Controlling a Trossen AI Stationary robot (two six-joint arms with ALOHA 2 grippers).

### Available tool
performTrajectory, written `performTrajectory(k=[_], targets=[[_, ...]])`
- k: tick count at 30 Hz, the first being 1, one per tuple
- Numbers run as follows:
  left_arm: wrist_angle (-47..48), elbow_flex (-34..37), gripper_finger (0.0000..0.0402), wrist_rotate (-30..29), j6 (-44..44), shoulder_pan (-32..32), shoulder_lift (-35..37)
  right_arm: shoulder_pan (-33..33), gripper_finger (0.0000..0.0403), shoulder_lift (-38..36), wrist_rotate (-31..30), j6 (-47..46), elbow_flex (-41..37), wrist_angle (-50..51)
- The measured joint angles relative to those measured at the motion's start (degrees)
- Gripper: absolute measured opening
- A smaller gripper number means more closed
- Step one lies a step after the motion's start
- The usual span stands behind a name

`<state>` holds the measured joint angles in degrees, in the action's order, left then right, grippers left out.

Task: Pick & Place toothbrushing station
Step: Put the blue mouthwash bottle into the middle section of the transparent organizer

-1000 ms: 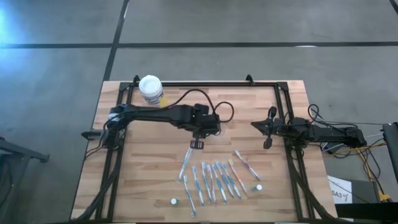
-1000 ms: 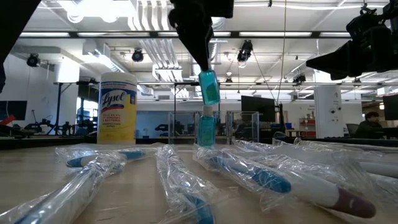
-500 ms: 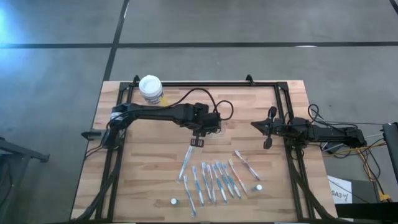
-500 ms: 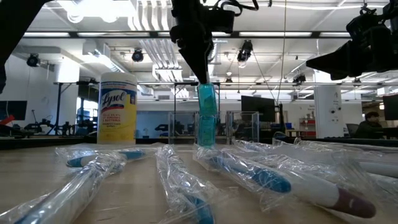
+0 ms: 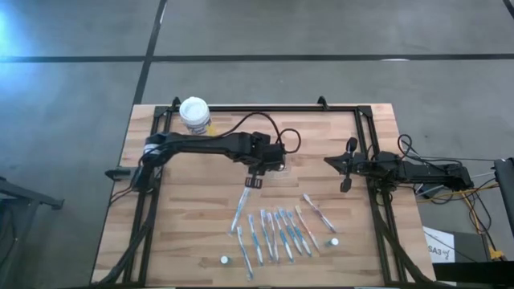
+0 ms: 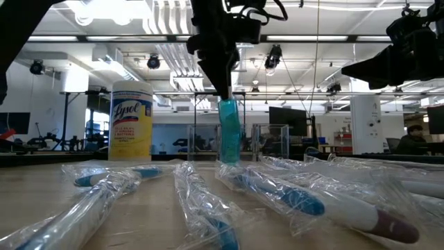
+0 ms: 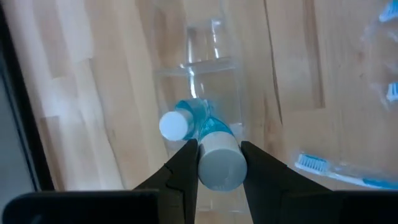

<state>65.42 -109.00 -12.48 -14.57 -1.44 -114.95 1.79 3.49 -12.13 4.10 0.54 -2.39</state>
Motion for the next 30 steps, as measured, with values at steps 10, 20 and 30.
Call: performTrajectory(k=[10, 20, 30], targets=[[-1.7, 2.4, 0.0099, 1.9, -2.6, -0.5, -0.8, 0.0, 0.0008, 0.0, 0.0, 0.2, 0.0, 0.0], [-3.7, 4.4, 0.0099, 4.1, -3.4, -1.9, -0.8, 0.0, 0.0008, 0.1, 0.0, 0.4, 0.0, 0.0], [-6.3, 6.6, 0.0099, 6.4, -3.8, -2.6, -0.8, 0.0, 0.0008, 0.1, 0.0, 0.4, 0.0, 0.0]])
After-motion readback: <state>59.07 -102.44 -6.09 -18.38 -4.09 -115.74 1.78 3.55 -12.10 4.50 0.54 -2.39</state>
